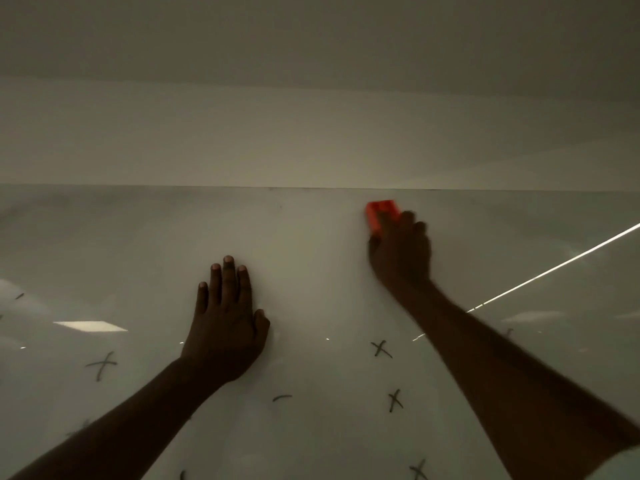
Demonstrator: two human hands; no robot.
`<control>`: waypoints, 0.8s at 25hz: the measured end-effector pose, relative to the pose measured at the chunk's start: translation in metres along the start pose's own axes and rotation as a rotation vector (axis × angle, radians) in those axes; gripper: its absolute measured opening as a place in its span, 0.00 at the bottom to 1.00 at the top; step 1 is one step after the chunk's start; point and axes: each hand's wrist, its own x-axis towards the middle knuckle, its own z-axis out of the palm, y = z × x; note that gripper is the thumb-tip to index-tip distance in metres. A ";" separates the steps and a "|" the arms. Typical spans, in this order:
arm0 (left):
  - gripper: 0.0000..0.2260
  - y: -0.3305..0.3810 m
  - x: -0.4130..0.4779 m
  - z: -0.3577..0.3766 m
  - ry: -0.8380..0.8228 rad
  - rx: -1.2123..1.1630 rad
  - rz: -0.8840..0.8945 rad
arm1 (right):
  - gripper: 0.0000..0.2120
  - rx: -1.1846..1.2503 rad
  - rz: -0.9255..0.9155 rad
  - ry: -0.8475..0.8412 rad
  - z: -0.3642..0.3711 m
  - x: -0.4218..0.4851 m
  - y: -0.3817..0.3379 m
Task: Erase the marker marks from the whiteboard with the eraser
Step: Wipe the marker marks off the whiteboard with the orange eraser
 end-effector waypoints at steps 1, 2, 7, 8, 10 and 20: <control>0.42 0.001 0.000 0.001 0.010 -0.022 -0.009 | 0.27 0.077 -0.147 -0.001 -0.001 -0.032 -0.020; 0.42 0.000 0.000 0.003 0.033 -0.048 -0.003 | 0.27 0.128 -0.338 -0.042 -0.006 -0.071 -0.033; 0.37 -0.026 -0.005 0.008 0.067 -0.026 0.111 | 0.27 -0.003 -0.533 -0.056 -0.029 -0.086 0.058; 0.37 -0.027 -0.005 0.007 0.059 -0.017 0.125 | 0.26 -0.059 -0.325 -0.008 -0.030 -0.064 0.083; 0.36 -0.027 -0.004 0.008 0.060 -0.015 0.132 | 0.25 -0.078 0.100 0.026 -0.028 -0.045 0.103; 0.41 -0.060 0.015 -0.018 0.135 0.002 0.071 | 0.33 0.076 -0.581 -0.114 -0.020 -0.056 0.016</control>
